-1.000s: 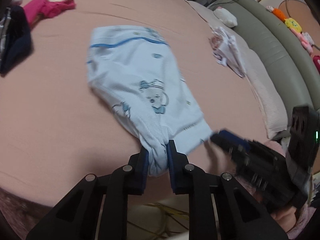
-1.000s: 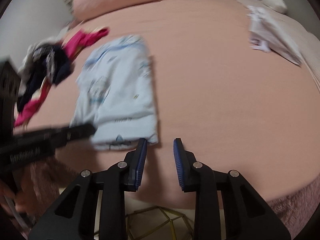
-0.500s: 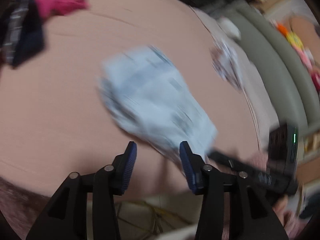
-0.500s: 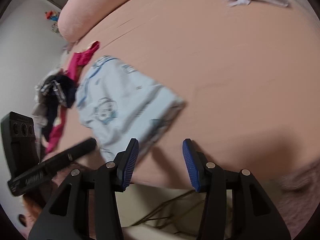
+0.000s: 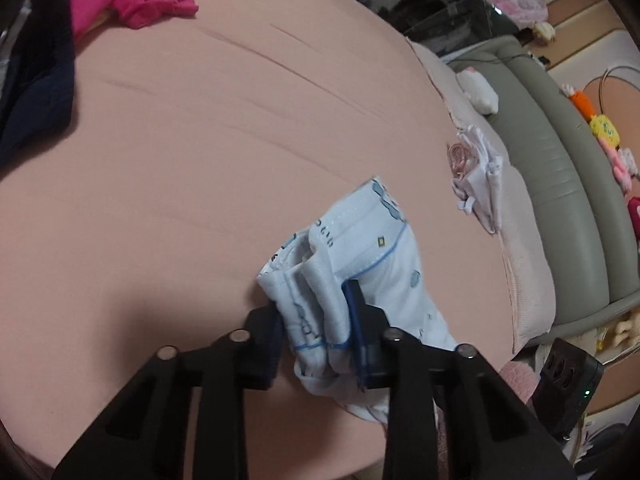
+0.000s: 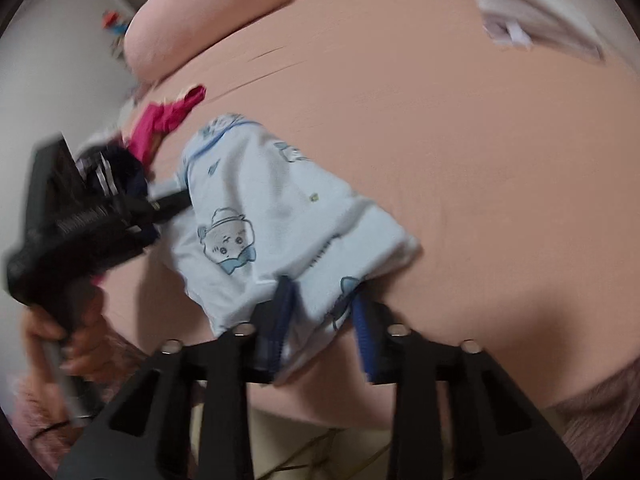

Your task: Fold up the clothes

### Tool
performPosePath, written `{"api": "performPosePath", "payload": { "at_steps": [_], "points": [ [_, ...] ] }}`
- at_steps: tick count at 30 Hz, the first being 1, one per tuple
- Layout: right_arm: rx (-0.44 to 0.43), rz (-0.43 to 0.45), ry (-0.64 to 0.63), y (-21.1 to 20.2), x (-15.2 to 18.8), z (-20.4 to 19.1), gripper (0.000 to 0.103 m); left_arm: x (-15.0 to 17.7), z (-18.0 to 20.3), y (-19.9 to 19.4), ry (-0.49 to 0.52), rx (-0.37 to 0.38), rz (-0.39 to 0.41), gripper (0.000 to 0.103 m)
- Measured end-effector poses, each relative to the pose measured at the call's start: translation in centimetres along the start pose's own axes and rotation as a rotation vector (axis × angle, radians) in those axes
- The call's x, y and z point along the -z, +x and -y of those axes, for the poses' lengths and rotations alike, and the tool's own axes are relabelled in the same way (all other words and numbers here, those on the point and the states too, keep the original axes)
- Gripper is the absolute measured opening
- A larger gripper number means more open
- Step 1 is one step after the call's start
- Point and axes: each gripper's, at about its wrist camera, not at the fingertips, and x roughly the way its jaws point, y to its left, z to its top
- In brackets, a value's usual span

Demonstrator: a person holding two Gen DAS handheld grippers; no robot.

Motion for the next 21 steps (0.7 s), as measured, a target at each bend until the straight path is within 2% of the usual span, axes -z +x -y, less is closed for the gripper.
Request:
{"api": "performPosePath", "payload": {
  "at_steps": [3, 7, 10, 11, 12, 14, 17, 19, 21],
  "points": [
    [0.079, 0.038, -0.059, -0.6, -0.7, -0.1, 0.017, 1.7, 0.7, -0.9, -0.010, -0.037, -0.003, 0.023],
    [0.174, 0.092, -0.140, -2.0, -3.5, 0.9, 0.013, 4.6, 3.4, -1.9, 0.055, -0.078, -0.027, 0.023],
    [0.157, 0.115, -0.160, -3.7, -5.1, 1.4, 0.012, 5.6, 3.6, -2.3, 0.074, -0.147, -0.060, 0.031],
    [0.158, 0.104, -0.147, -4.1, -5.3, 1.8, 0.014, 5.8, 3.3, -2.7, 0.077, -0.183, -0.057, 0.040],
    [0.177, 0.101, -0.131, -4.4, -5.4, 2.3, 0.016, 5.8, 2.9, -3.5, 0.092, -0.235, -0.032, 0.045],
    [0.220, 0.097, -0.090, -4.8, -5.1, 3.9, 0.017, 5.2, 3.2, -4.9, 0.131, -0.293, 0.029, 0.046],
    [0.166, 0.049, -0.037, -4.0, -5.5, 5.6, 0.017, 3.7, 6.2, -5.2, 0.261, -0.298, 0.114, 0.046],
    [0.108, 0.022, -0.021, -3.0, -6.3, 5.2, 0.017, 2.7, 8.2, -4.7, 0.338, -0.306, 0.146, 0.046],
    [0.071, 0.009, -0.044, -1.7, -7.2, 4.0, 0.028, 1.8, 9.8, -3.5, 0.402, -0.272, 0.154, 0.046]
  ]
}}
